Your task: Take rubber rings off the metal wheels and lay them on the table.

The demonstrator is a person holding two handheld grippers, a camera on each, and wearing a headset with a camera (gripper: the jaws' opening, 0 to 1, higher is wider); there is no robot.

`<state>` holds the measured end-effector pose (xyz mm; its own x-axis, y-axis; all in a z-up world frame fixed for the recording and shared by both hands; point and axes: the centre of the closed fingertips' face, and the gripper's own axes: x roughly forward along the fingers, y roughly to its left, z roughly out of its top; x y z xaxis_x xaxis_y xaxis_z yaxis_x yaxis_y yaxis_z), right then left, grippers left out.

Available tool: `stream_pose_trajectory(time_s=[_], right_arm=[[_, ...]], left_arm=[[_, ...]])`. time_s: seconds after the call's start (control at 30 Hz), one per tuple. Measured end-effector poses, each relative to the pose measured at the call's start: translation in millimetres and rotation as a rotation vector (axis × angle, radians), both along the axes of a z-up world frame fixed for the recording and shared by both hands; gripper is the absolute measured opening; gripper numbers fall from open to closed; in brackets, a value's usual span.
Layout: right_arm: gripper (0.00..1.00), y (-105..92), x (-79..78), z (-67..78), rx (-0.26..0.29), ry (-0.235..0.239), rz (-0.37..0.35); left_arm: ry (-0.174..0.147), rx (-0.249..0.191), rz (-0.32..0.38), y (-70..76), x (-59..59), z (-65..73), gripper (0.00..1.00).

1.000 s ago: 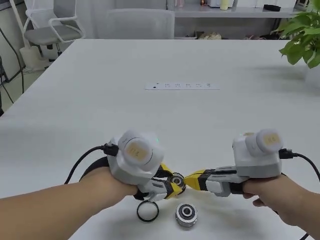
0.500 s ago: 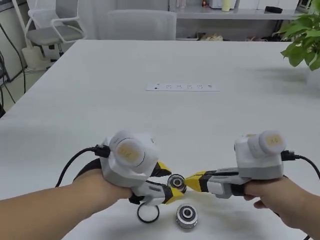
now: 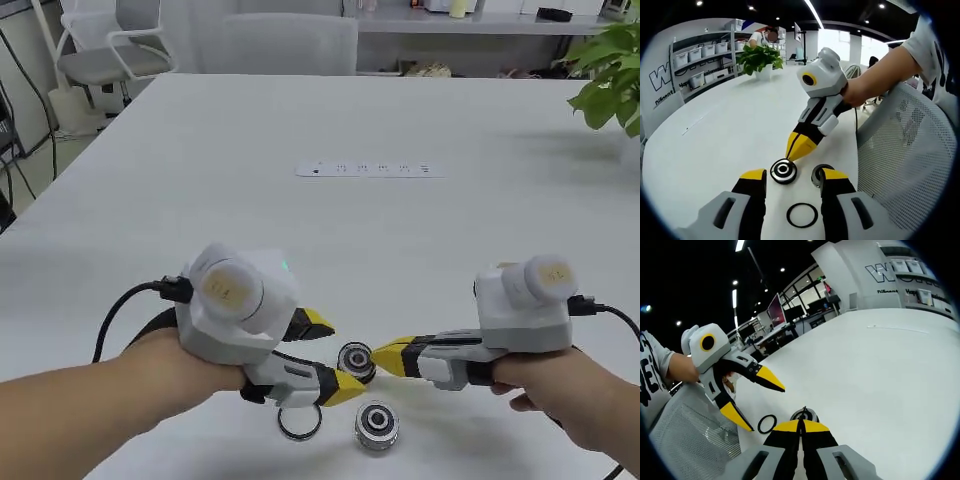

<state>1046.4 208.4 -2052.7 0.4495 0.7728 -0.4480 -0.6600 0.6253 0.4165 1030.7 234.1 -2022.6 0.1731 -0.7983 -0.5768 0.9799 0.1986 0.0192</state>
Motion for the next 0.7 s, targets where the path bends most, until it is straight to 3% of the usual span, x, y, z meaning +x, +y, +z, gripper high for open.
stream_pose_trajectory(time_s=[0.7], right_arm=[[0.0, 5.9, -3.0, 6.0, 0.042, 0.013, 0.017]], left_arm=[[0.008, -0.038, 0.025, 28.2, -11.4, 18.9, 0.49]])
